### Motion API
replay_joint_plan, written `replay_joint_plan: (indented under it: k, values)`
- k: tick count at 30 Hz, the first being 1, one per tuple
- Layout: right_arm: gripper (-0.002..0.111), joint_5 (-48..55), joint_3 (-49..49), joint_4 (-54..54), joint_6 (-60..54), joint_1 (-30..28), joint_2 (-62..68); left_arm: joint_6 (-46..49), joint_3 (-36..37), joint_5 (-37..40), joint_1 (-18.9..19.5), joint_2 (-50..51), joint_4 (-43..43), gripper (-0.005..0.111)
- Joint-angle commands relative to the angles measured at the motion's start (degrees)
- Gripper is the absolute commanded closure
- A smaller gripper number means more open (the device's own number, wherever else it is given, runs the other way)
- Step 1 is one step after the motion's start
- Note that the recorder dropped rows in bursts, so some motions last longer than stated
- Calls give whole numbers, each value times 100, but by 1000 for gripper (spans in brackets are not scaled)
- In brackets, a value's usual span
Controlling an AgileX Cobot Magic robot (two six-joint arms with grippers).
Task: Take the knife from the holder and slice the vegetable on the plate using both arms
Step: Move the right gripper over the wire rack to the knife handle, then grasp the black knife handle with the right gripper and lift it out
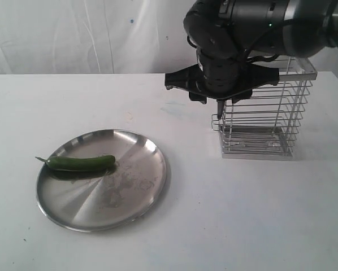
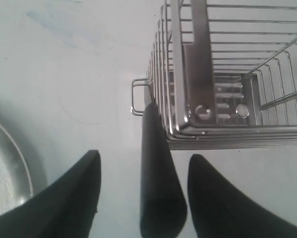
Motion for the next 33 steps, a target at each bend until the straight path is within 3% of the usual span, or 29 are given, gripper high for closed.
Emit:
replay_joint_plan:
  k: [1,10,24,33]
  values:
    - [59,17,-24,-152,59,-39,88,-3,20,10,-29,-28,-17,107]
    - [62,61,-24,-449,236,-39,86,-3,20,10,-29,-28,-17,107]
    - [105,61,-24,-394,372,-39,53,-3,20,10,-29,-28,-17,107]
    - [108,441,-24,-353,227,-39,-378,-3,20,10,-29,-28,-17,107]
